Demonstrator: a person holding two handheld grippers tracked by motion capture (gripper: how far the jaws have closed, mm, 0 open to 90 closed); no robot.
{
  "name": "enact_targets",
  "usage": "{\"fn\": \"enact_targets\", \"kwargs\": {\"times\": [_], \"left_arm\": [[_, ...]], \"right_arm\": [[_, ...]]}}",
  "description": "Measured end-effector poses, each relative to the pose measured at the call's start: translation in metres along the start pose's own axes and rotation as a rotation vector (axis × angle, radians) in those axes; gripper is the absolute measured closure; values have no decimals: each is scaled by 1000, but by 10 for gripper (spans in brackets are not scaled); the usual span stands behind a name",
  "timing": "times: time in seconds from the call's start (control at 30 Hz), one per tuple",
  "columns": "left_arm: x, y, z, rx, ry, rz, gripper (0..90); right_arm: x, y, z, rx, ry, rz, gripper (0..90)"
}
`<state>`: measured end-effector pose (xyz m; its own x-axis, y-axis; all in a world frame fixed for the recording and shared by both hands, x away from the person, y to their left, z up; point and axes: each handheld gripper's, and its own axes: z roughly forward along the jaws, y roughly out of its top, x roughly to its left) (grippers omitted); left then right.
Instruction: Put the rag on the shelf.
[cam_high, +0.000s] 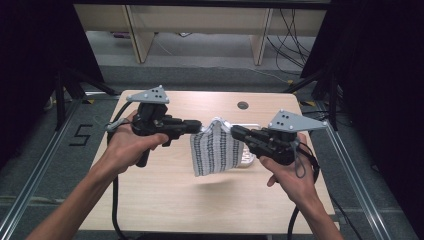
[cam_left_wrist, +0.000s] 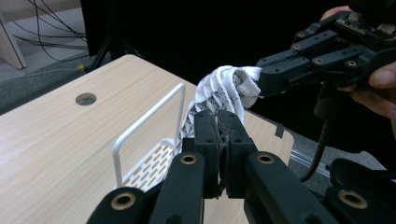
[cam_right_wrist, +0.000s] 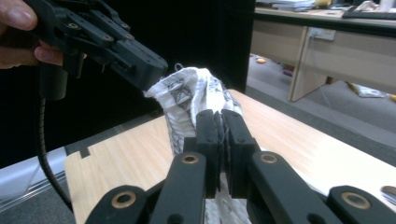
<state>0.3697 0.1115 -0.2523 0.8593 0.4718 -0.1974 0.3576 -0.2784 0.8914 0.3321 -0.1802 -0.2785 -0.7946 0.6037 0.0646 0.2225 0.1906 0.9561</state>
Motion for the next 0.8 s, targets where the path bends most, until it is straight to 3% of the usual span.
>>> {"fn": "enact_targets", "kwargs": {"times": [0.37, 0.8], "left_arm": [[8, 27, 23, -45, 19, -16, 868], [33, 48, 47, -102, 27, -88, 867]], "right_arm": [[-29, 14, -11, -23, -74, 7, 870], [-65, 28, -3, -25, -139, 52, 870]]}}
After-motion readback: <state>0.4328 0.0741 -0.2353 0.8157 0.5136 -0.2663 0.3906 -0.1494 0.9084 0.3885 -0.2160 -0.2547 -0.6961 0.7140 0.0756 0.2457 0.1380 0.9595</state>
